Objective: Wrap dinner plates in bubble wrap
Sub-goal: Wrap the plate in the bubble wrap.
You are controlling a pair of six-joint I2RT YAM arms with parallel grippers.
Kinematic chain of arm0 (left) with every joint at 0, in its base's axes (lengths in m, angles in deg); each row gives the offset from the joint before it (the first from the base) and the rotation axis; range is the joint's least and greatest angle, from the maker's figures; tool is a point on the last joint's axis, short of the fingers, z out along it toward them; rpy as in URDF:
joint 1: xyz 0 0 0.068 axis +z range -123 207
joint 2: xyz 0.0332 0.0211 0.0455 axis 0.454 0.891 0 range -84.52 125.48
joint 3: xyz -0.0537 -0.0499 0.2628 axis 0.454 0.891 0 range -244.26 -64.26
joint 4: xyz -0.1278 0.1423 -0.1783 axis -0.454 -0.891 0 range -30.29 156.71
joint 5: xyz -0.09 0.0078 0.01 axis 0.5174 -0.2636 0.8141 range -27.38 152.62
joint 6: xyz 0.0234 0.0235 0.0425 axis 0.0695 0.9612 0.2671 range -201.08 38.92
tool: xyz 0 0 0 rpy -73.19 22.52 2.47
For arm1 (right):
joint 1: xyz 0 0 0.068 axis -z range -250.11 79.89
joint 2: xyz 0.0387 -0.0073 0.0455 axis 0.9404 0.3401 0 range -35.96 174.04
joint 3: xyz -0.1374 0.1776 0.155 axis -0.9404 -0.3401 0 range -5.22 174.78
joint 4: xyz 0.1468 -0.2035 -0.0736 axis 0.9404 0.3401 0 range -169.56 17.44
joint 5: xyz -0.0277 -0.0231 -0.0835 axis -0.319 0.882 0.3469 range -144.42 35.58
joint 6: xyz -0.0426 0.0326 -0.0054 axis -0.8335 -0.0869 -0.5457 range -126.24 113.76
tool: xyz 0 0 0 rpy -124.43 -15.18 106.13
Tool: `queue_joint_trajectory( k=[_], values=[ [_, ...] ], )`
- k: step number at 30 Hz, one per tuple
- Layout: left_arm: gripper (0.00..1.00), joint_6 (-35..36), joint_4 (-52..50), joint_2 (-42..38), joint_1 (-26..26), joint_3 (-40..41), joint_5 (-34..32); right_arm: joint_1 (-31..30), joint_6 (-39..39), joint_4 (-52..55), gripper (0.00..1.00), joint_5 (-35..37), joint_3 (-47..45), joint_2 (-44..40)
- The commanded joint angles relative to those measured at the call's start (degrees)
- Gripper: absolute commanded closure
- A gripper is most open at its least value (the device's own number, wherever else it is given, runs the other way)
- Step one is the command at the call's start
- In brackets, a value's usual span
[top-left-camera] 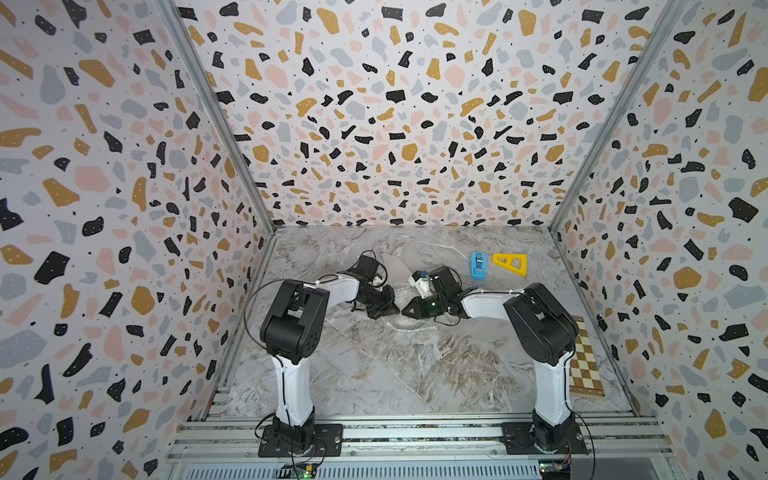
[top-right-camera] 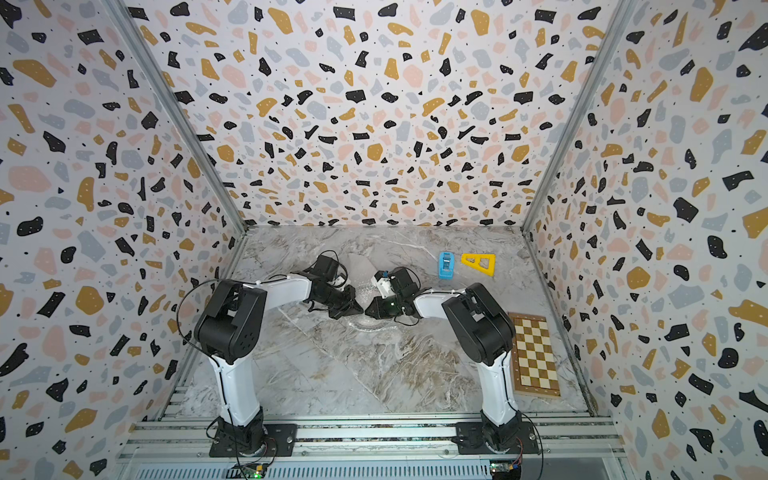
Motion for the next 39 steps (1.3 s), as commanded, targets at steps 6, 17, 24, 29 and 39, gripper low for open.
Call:
queue_joint_trajectory(
  k=[6,17,24,29,39],
  values=[
    [0.82,-3.58,-0.80,-1.20,7.74,-8.90,0.79,-0.21,-1.95,6.32,0.82,4.59,-2.42,1.39],
    [0.44,-9.24,15.96,13.67,10.02,-21.27,-0.14,0.48,-2.00,3.80,0.83,1.67,-4.16,0.79],
    [0.41,-16.72,26.69,19.16,9.54,-25.18,-0.09,1.12,-2.21,3.09,0.83,0.29,-4.59,0.98],
    [0.41,-18.36,27.37,21.45,8.23,-28.08,0.66,1.88,-2.50,3.01,0.83,-0.39,-4.67,1.02],
    [0.60,-13.39,17.09,20.14,7.34,-28.82,0.36,3.71,-2.43,2.54,0.83,-1.06,-6.00,0.10]
  ],
)
